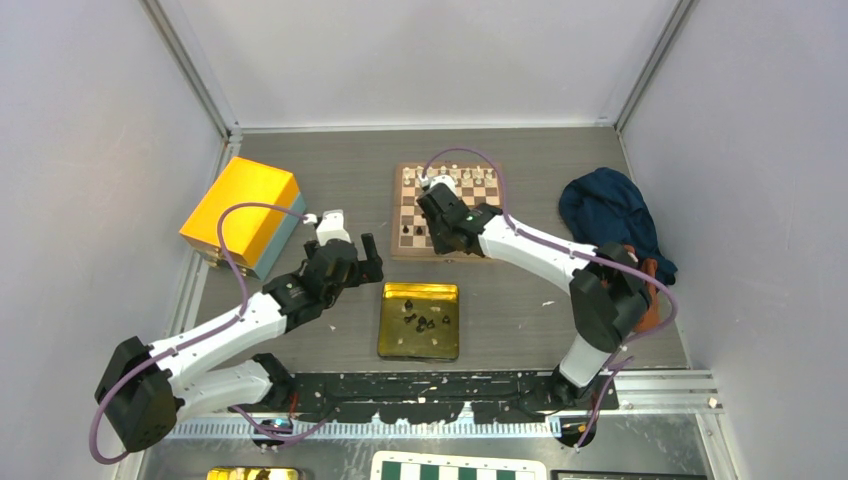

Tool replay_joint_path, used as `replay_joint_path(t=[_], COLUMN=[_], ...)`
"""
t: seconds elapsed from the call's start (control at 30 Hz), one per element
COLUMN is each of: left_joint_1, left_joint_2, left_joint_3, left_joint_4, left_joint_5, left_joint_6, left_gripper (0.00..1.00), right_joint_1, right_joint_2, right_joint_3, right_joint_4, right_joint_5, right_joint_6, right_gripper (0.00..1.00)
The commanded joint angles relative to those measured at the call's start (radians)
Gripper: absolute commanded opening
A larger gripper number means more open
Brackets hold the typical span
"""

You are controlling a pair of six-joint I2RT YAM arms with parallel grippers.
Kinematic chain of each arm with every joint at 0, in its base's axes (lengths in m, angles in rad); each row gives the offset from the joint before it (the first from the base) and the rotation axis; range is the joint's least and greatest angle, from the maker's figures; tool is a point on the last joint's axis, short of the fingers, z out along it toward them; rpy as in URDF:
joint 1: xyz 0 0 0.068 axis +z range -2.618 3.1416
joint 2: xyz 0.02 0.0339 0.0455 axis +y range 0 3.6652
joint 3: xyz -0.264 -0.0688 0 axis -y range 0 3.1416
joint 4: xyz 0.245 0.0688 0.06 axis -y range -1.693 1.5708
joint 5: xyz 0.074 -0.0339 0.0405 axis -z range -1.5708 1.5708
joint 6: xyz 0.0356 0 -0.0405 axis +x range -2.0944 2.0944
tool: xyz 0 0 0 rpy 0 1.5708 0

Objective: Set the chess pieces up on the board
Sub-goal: Place the chess piece on the chessboard.

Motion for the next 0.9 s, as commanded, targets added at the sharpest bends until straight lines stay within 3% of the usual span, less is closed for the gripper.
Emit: replay_joint_path(t=[0.0,0.87], left_joint_1=[-0.003,-0.002], left_joint_2=[0.001,0.009], left_joint_3=[0.026,0.02], left_joint_4=[0.046,0.055], left_joint_5=[-0.023,-0.033], left_joint_6=[0.007,0.014], left_gripper=[1.0,1.0], right_joint_1=[-0.028,-0.111], right_joint_2=[0.03,0.153], right_joint_3=[0.069,0.107], right_joint_4=[0.046,0.097], right_joint_5=[-0.04,-0.1], right_joint_6=[-0.031,-0.051], right_gripper=[0.01,0.01])
